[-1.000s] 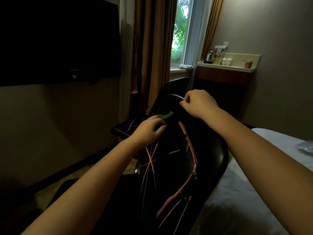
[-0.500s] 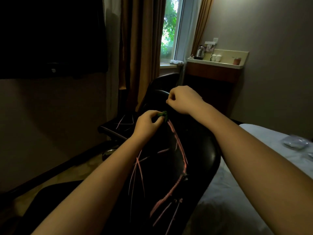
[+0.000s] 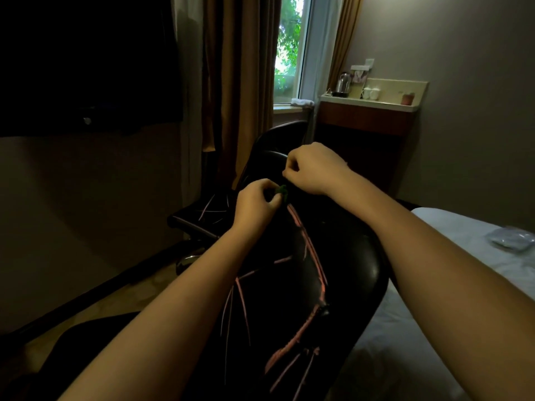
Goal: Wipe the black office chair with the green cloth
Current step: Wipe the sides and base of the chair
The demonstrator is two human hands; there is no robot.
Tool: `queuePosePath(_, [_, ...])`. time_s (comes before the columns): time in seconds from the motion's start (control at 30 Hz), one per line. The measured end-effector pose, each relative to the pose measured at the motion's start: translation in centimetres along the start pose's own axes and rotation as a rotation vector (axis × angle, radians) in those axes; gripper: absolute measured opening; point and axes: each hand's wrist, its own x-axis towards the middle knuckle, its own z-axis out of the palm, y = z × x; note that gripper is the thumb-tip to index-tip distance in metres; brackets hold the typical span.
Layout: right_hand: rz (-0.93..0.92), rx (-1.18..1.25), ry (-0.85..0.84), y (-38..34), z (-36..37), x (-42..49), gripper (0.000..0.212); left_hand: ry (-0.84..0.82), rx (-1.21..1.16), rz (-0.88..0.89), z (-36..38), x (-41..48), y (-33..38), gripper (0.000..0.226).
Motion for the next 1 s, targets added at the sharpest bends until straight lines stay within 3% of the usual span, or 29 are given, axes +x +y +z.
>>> queuePosePath(0.4, [-0.008,0.047,-0.007,0.7,0.6,1.8,0.023,0.045,0.107,-0.024,0.4,3.8,-2.6,0.019])
queuePosePath(0.63, [-0.027,0.072,-0.011,0.9,0.8,1.8,0.020,-0.088,0.128,-0.015,-1.1,3.5,-1.5,0.023])
queuePosePath(1.0, [0.041,0.060,0.007,0.1,0.0,0.0,0.020,-0.167,0.049,0.038,-2.2,-2.3,2.8,0.024])
